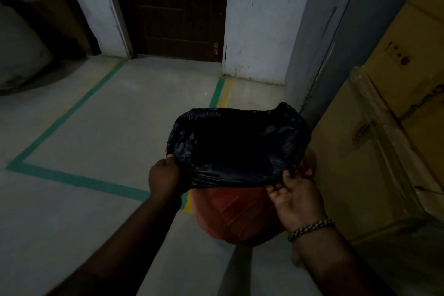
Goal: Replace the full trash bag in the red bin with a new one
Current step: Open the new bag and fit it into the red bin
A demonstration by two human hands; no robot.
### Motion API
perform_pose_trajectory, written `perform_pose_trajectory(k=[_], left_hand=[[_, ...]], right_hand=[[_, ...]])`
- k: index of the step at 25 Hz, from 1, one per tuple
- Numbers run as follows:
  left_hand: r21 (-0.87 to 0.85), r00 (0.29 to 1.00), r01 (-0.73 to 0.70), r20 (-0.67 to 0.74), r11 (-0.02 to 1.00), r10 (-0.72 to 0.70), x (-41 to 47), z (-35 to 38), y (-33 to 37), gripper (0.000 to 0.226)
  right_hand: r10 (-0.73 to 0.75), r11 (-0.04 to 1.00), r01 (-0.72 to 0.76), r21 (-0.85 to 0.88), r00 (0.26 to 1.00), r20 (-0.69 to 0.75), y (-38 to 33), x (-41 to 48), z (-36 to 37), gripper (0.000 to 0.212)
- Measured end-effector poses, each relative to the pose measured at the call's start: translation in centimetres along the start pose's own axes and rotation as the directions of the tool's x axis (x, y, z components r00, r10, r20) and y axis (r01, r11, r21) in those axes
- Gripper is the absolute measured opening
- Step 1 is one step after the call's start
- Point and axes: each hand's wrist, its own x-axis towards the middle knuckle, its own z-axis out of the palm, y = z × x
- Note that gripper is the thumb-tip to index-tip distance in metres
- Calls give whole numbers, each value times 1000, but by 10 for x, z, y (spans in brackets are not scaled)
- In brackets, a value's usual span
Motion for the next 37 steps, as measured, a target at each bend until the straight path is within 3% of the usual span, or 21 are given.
perform_pose_trajectory(k=[5, 9, 10, 12, 13, 15, 17, 21, 26, 29, 33, 37], left_hand=[[-74, 996, -55, -76, 996, 49, -5, -4, -1, 39], [-165, 957, -108, -283, 980, 58, -24, -6, 17, 34], [-176, 963, -141, -252, 974, 94, -37, -3, 18, 30], [-106, 989, -148, -27, 983, 146, -76, 9, 8, 20], [-91, 995, -71, 68, 993, 78, -93, 14, -3, 20], [-212, 955, 226, 241, 951, -174, -122, 25, -13, 26], [-315, 900, 376, 347, 871, -263, -123, 29, -17, 23], [-471, 940, 307, 288, 827, -185, -97, 27, -8, 25], [-507, 857, 445, 480, 739, -186, -78, 21, -1, 30], [-550, 826, 507, 530, 664, -192, -67, 20, -2, 35], [-603, 835, 507, 521, 616, -177, -69, 24, -1, 33], [-575, 821, 509, 547, 640, -162, -83, 34, -7, 32]], right_hand=[[-29, 999, 28, -28, 999, -26, -3, 3, -2, 27], [-49, 998, 48, -34, 998, -29, -1, 6, -3, 26], [-55, 998, 54, -36, 998, -37, -1, 6, -2, 25], [-69, 997, 68, -26, 996, -50, -1, 7, 2, 26], [-72, 997, 71, -18, 996, -48, -1, 7, 4, 28], [-61, 998, 60, -31, 998, -27, 3, 8, 8, 26], [-57, 997, 56, -50, 998, -18, 7, 10, 8, 22], [-76, 996, 75, -44, 997, -23, 5, 13, 5, 20], [-41, 999, 41, -3, 999, -20, 2, 10, 5, 20], [33, 995, -30, 92, 999, -31, -1, 5, 7, 8], [110, 989, -103, 107, 992, -68, 3, -6, 8, 44], [144, 988, -143, 58, 989, -21, 21, -26, 21, 45]])
